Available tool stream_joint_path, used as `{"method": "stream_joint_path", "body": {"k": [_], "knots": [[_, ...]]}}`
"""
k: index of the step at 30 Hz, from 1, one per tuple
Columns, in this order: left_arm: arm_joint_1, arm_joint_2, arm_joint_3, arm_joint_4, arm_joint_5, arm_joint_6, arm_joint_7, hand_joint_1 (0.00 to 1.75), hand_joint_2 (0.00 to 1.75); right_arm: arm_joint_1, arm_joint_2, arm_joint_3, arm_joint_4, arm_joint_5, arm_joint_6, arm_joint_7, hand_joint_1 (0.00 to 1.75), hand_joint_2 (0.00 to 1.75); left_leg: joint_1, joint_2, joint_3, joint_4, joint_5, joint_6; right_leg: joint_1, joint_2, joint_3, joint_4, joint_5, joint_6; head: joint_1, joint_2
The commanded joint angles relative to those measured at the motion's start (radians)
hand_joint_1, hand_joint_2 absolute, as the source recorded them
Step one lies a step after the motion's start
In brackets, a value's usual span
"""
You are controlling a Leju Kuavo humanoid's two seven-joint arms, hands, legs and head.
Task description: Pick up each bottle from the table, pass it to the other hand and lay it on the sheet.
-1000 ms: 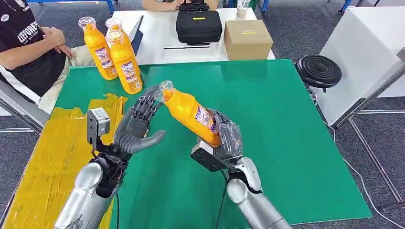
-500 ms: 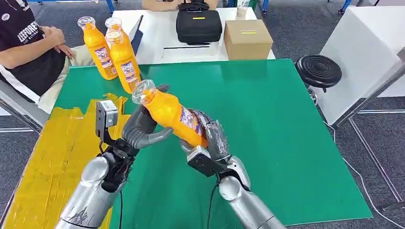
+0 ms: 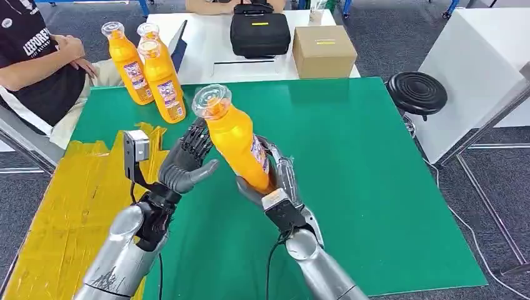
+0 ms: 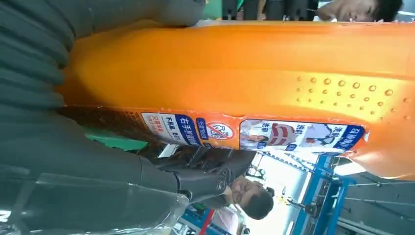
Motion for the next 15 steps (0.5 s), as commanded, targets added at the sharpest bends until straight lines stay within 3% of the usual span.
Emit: {"method": "stream_joint_path", "body": {"k": [1, 9, 15], "knots": [[-0.069, -0.026, 0.038, 0.140, 0.005, 0.010, 0.008, 0.00, 1.75, -0.069, 0.000, 0.054, 0.093, -0.012, 0.041, 0.030, 1.75, 1.75, 0.002, 0.003, 0.003, 0.001, -0.001, -0.003, 0.002, 0.000, 0.004, -0.001, -0.001, -0.002, 0.000, 0.000], [-0.058, -0.015, 0.038, 0.152, 0.000, -0.022, -0.009, 0.00, 1.75, -0.082, -0.007, 0.130, 0.240, -0.045, 0.363, 0.115, 1.75, 1.75, 0.001, 0.002, 0.004, -0.001, -0.001, -0.003, 0.002, 0.000, 0.005, -0.002, -0.001, -0.002, 0.000, 0.000], [-0.067, -0.010, 0.056, 0.151, 0.003, -0.014, -0.013, 0.00, 1.75, -0.128, 0.011, 0.109, 0.299, -0.002, 0.332, 0.109, 1.75, 1.75, 0.001, 0.003, 0.002, 0.000, -0.001, -0.003, 0.001, 0.001, 0.003, -0.001, 0.000, -0.001, 0.000, 0.000]]}}
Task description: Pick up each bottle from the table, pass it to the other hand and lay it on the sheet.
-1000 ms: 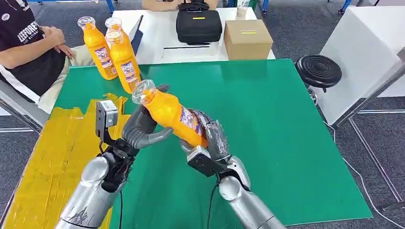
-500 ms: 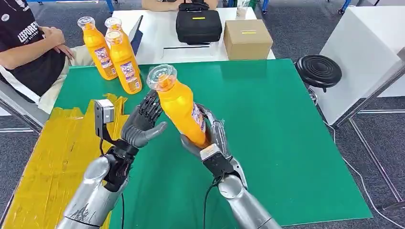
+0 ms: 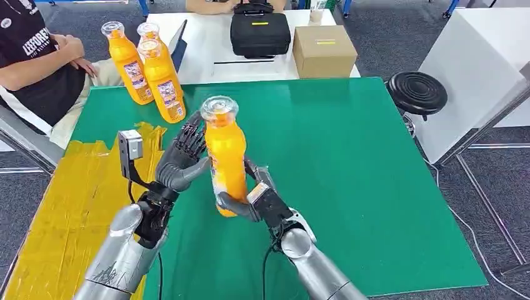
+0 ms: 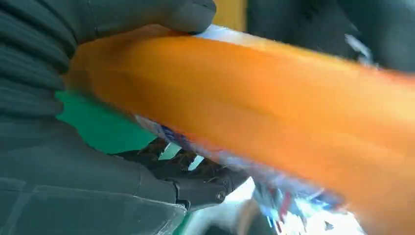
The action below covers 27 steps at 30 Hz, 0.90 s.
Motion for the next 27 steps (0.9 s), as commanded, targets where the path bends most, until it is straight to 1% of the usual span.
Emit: {"method": "stream_joint_path", "body": {"k": [1, 2, 3, 4, 6, 7, 9, 10, 13, 14, 15, 19, 20, 22, 23, 25, 26, 27], "knots": [[-0.055, 0.006, 0.016, 0.087, -0.001, 0.007, 0.002, 0.00, 1.75, -0.095, 0.000, 0.062, 0.180, 0.049, -0.012, -0.003, 1.75, 1.75, 0.001, 0.003, 0.002, 0.000, -0.001, -0.003, 0.001, 0.001, 0.003, -0.001, 0.000, -0.001, 0.000, 0.000], [-0.050, 0.008, 0.020, 0.080, -0.001, 0.009, 0.001, 0.00, 1.75, -0.100, 0.003, 0.049, 0.185, 0.068, -0.063, 0.002, 1.75, 1.75, 0.002, 0.004, 0.004, 0.000, -0.002, -0.004, 0.002, 0.001, 0.004, -0.001, -0.001, -0.002, 0.000, 0.000], [-0.047, 0.011, 0.021, 0.075, -0.001, 0.009, -0.001, 0.00, 1.75, -0.105, 0.003, 0.046, 0.187, 0.082, -0.088, 0.006, 1.75, 1.75, 0.001, 0.003, 0.003, 0.000, -0.001, -0.003, 0.001, 0.001, 0.003, -0.001, 0.000, -0.002, 0.000, 0.000], [-0.033, 0.014, 0.024, 0.057, -0.004, 0.012, -0.003, 0.00, 1.75, -0.104, 0.006, 0.039, 0.185, 0.100, -0.126, 0.013, 1.75, 1.75, 0.002, 0.005, 0.005, 0.001, -0.002, -0.005, 0.002, 0.001, 0.005, -0.001, -0.001, -0.002, 0.000, 0.000], [0.004, 0.029, 0.018, 0.013, -0.024, 0.013, -0.016, 0.00, 1.75, -0.085, 0.002, 0.019, 0.162, 0.120, -0.192, 0.014, 1.75, 1.75, 0.001, 0.003, 0.003, 0.000, -0.001, -0.003, 0.001, 0.001, 0.003, -0.001, -0.001, -0.002, 0.000, 0.000], [0.024, 0.036, 0.019, -0.009, -0.037, 0.018, -0.023, 0.00, 1.75, -0.071, 0.001, 0.003, 0.150, 0.114, -0.206, 0.010, 1.75, 1.75, 0.001, 0.004, 0.005, 0.000, -0.002, -0.004, 0.002, 0.001, 0.005, -0.001, -0.001, -0.002, 0.000, 0.000], [0.040, 0.042, 0.021, -0.030, -0.042, 0.019, -0.025, 0.00, 1.75, -0.048, -0.006, -0.015, 0.124, 0.118, -0.228, 0.001, 1.75, 1.75, 0.000, 0.003, 0.003, -0.001, -0.001, -0.003, 0.000, 0.001, 0.003, -0.001, -0.001, -0.001, 0.000, 0.000], [0.048, 0.041, 0.021, -0.046, -0.045, 0.018, -0.025, 0.00, 1.75, -0.033, -0.011, -0.021, 0.098, 0.121, -0.232, 0.001, 1.75, 1.75, 0.002, 0.005, 0.006, -0.001, -0.003, -0.004, 0.002, 0.002, 0.007, -0.002, -0.002, -0.002, 0.000, 0.000], [0.048, 0.041, 0.021, -0.046, -0.045, 0.018, -0.025, 0.00, 1.75, -0.033, -0.011, -0.021, 0.098, 0.121, -0.232, 0.001, 1.75, 1.75, 0.001, 0.002, 0.002, 0.000, -0.001, -0.003, 0.001, 0.000, 0.003, -0.001, -0.001, -0.001, 0.000, 0.000], [0.049, 0.039, 0.017, -0.053, -0.047, 0.017, -0.024, 0.00, 1.75, -0.026, -0.014, -0.023, 0.085, 0.124, -0.236, 0.001, 1.75, 1.75, 0.002, 0.003, 0.005, 0.000, -0.003, -0.004, 0.002, 0.000, 0.006, -0.001, -0.002, -0.002, 0.000, 0.000], [0.050, 0.038, 0.012, -0.056, -0.054, 0.015, -0.021, 0.00, 1.75, -0.019, -0.017, -0.027, 0.071, 0.134, -0.247, 0.005, 1.75, 1.75, 0.001, 0.002, 0.004, 0.000, -0.002, -0.004, 0.001, 0.000, 0.004, -0.001, -0.002, -0.002, 0.000, 0.000], [0.038, 0.024, 0.001, -0.044, -0.060, 0.017, -0.016, 0.00, 1.75, -0.008, -0.034, -0.050, 0.042, 0.128, -0.250, 0.008, 1.75, 1.75, 0.001, 0.000, 0.002, 0.000, -0.001, -0.003, 0.001, -0.002, 0.003, -0.001, -0.001, -0.001, 0.000, 0.000], [0.035, 0.023, -0.001, -0.039, -0.061, 0.019, -0.015, 0.00, 1.75, -0.005, -0.034, -0.058, 0.036, 0.125, -0.255, 0.005, 1.75, 1.75, 0.002, 0.000, 0.003, 0.001, -0.002, -0.004, 0.002, -0.003, 0.005, -0.001, -0.002, -0.002, 0.000, 0.000], [0.025, 0.022, -0.002, -0.021, -0.058, 0.016, -0.008, 0.00, 1.75, -0.005, -0.037, -0.066, 0.028, 0.120, -0.269, -0.003, 1.75, 1.75, 0.001, 0.001, 0.002, 0.000, -0.001, -0.003, 0.001, -0.001, 0.003, -0.001, -0.001, -0.001, 0.000, 0.000], [0.015, 0.018, 0.000, -0.006, -0.052, 0.014, -0.009, 0.00, 1.75, -0.004, -0.043, -0.068, 0.010, 0.118, -0.279, -0.010, 1.75, 1.75, 0.002, 0.002, 0.004, 0.001, -0.002, -0.004, 0.002, -0.001, 0.005, -0.001, -0.002, -0.002, 0.000, 0.000], [0.006, 0.014, 0.004, 0.001, -0.050, 0.017, -0.010, 0.00, 1.75, -0.005, -0.048, -0.071, -0.020, 0.128, -0.302, -0.013, 1.75, 1.75, 0.001, 0.000, 0.001, 0.000, -0.001, -0.003, 0.001, -0.002, 0.002, -0.001, -0.001, -0.001, 0.000, 0.000], [0.006, 0.015, 0.008, -0.001, -0.048, 0.019, -0.011, 0.00, 1.75, -0.004, -0.050, -0.074, -0.039, 0.130, -0.311, -0.010, 1.75, 1.75, 0.002, 0.000, 0.003, 0.001, -0.002, -0.004, 0.002, -0.003, 0.004, 0.000, -0.002, -0.002, 0.000, 0.000], [0.010, 0.019, 0.011, -0.003, -0.047, 0.021, -0.011, 0.00, 1.75, -0.005, -0.052, -0.073, -0.049, 0.132, -0.314, -0.007, 1.75, 1.75, 0.001, 0.000, 0.002, 0.001, -0.001, -0.003, 0.001, -0.002, 0.002, 0.000, -0.001, -0.002, 0.000, 0.000]]}}
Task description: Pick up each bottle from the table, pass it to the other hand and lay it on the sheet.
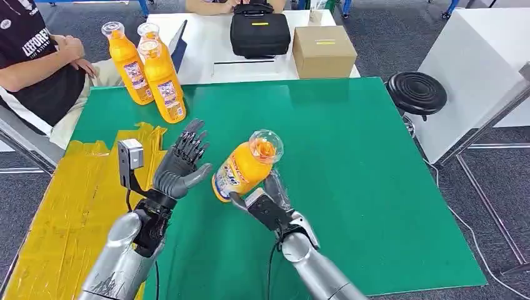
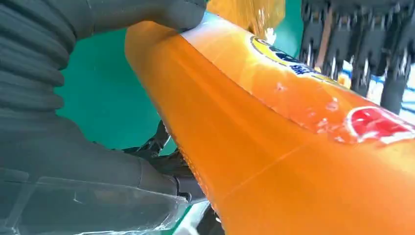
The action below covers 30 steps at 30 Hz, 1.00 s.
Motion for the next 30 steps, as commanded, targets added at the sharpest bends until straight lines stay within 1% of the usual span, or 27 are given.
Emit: {"method": "stream_joint_path", "body": {"k": [1, 2, 5, 8, 10, 11, 13, 16, 19, 22, 25, 26, 29, 30], "knots": [[-0.046, 0.011, 0.000, 0.056, 0.009, 0.007, 0.005, 0.00, 1.75, -0.013, -0.040, -0.034, -0.093, 0.008, -0.047, -0.002, 1.75, 1.75, 0.001, 0.001, 0.002, 0.001, -0.001, -0.003, 0.001, -0.002, 0.003, 0.000, -0.001, -0.001, 0.000, 0.000], [-0.043, 0.012, 0.002, 0.055, 0.010, 0.007, 0.004, 0.00, 1.75, -0.013, -0.041, -0.033, -0.093, 0.008, -0.046, -0.001, 1.75, 1.75, 0.002, 0.002, 0.004, 0.001, -0.002, -0.004, 0.002, -0.002, 0.005, -0.001, -0.002, -0.002, 0.000, 0.000], [-0.024, 0.012, 0.012, 0.048, 0.012, 0.011, 0.001, 0.00, 1.75, -0.003, -0.038, -0.049, -0.106, 0.017, -0.098, 0.006, 1.75, 1.75, 0.001, 0.001, 0.002, 0.000, -0.001, -0.002, 0.001, -0.001, 0.003, -0.001, -0.001, -0.001, 0.000, 0.000], [-0.012, 0.006, 0.023, 0.032, -0.003, 0.015, -0.004, 0.00, 1.75, -0.015, -0.033, -0.080, -0.117, 0.021, -0.167, 0.048, 1.75, 1.75, 0.002, 0.002, 0.005, 0.000, -0.002, -0.004, 0.002, -0.001, 0.006, -0.001, -0.002, -0.002, 0.000, 0.000], [-0.017, -0.002, 0.026, 0.028, -0.014, 0.020, 0.002, 0.00, 1.75, -0.039, -0.031, -0.089, -0.102, 0.024, -0.206, 0.071, 1.75, 1.75, 0.001, 0.002, 0.001, 0.000, -0.001, -0.002, 0.001, 0.000, 0.002, 0.000, -0.001, -0.001, 0.000, 0.000], [-0.018, -0.003, 0.025, 0.028, -0.015, 0.020, 0.002, 0.00, 1.75, -0.043, -0.032, -0.089, -0.101, 0.024, -0.205, 0.071, 1.75, 1.75, 0.001, 0.003, 0.003, 0.001, -0.002, -0.004, 0.002, 0.000, 0.004, 0.000, -0.001, -0.002, 0.000, 0.000], [-0.024, -0.008, 0.021, 0.031, -0.027, 0.025, 0.005, 0.00, 1.75, -0.051, -0.024, -0.100, -0.088, 0.012, -0.219, 0.092, 1.75, 1.75, 0.001, 0.002, 0.001, 0.000, 0.000, -0.002, 0.001, 0.000, 0.001, 0.000, 0.000, -0.001, 0.000, 0.000], [-0.026, -0.011, 0.021, 0.038, -0.034, 0.029, 0.007, 0.00, 1.75, -0.055, -0.022, -0.091, -0.077, 0.015, -0.213, 0.102, 1.75, 1.75, 0.002, 0.003, 0.003, 0.001, -0.002, -0.004, 0.002, 0.000, 0.004, 0.000, -0.001, -0.002, 0.000, 0.000], [-0.026, -0.012, 0.024, 0.043, -0.038, 0.033, 0.007, 0.00, 1.75, -0.055, -0.020, -0.087, -0.077, 0.013, -0.203, 0.108, 1.75, 1.75, 0.001, 0.002, 0.002, 0.000, -0.001, -0.003, 0.001, 0.000, 0.002, 0.000, -0.001, -0.001, 0.000, 0.000], [-0.022, -0.011, 0.028, 0.044, -0.044, 0.035, 0.005, 0.00, 1.75, -0.057, -0.021, -0.088, -0.069, 0.005, -0.190, 0.116, 1.75, 1.75, 0.002, 0.004, 0.004, 0.001, -0.003, -0.005, 0.002, 0.000, 0.006, -0.001, -0.002, -0.002, 0.000, 0.000], [-0.022, -0.011, 0.028, 0.044, -0.044, 0.035, 0.005, 0.00, 1.75, -0.057, -0.021, -0.088, -0.069, 0.005, -0.190, 0.116, 1.75, 1.75, 0.001, 0.002, 0.002, 0.000, -0.001, -0.003, 0.001, 0.000, 0.003, -0.001, -0.001, -0.001, 0.000, 0.000], [-0.022, -0.011, 0.028, 0.044, -0.044, 0.035, 0.005, 0.00, 1.75, -0.057, -0.021, -0.088, -0.069, 0.005, -0.190, 0.116, 1.75, 1.75, 0.002, 0.003, 0.004, 0.001, -0.002, -0.004, 0.002, 0.000, 0.005, 0.000, -0.002, -0.002, 0.000, 0.000], [-0.027, -0.008, 0.021, 0.053, -0.078, 0.050, -0.007, 0.00, 1.75, -0.060, -0.019, -0.084, -0.065, -0.003, -0.156, 0.126, 1.75, 1.75, 0.000, 0.002, 0.001, 0.000, 0.000, -0.002, 0.001, 0.000, 0.002, 0.000, 0.000, -0.001, 0.000, 0.000], [-0.031, -0.010, 0.024, 0.060, -0.085, 0.053, -0.009, 0.00, 1.75, -0.068, -0.022, -0.067, -0.059, 0.002, -0.125, 0.140, 1.75, 1.75, 0.001, 0.003, 0.003, 0.001, -0.002, -0.004, 0.002, 0.000, 0.004, -0.001, -0.001, -0.002, 0.000, 0.000]]}}
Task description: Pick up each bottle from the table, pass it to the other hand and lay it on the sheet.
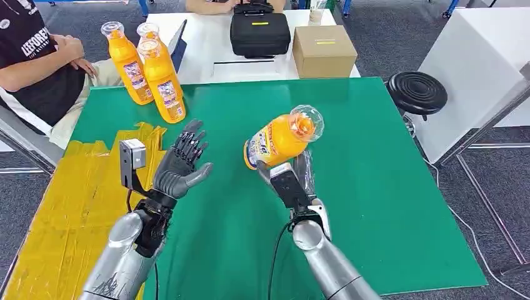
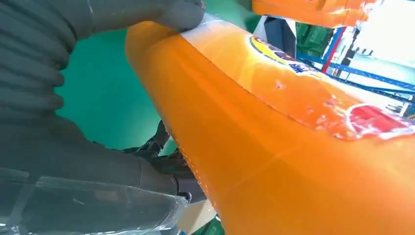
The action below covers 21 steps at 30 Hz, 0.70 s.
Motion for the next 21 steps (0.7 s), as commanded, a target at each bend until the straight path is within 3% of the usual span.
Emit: {"method": "stream_joint_path", "body": {"k": [1, 7, 21], "knots": [[-0.038, -0.004, 0.018, 0.065, -0.047, 0.021, -0.010, 0.00, 1.75, -0.059, -0.004, 0.015, 0.052, 0.000, 0.077, 0.034, 1.75, 1.75, 0.001, 0.002, 0.002, 0.000, -0.001, -0.003, 0.001, 0.000, 0.003, -0.001, -0.001, -0.001, 0.000, 0.000], [-0.041, 0.007, 0.012, 0.088, -0.062, 0.030, -0.037, 0.00, 1.75, -0.096, -0.022, 0.074, 0.072, 0.037, 0.192, 0.096, 1.75, 1.75, 0.001, 0.003, 0.003, 0.000, -0.001, -0.003, 0.001, 0.001, 0.003, 0.000, -0.001, -0.002, 0.000, 0.000], [-0.030, 0.007, 0.002, 0.084, -0.086, 0.051, -0.057, 0.00, 1.75, -0.174, -0.037, 0.119, 0.090, 0.071, 0.295, 0.193, 1.75, 1.75, 0.001, 0.003, 0.003, 0.001, -0.001, -0.004, 0.002, 0.000, 0.004, 0.000, -0.001, -0.002, 0.000, 0.000]]}}
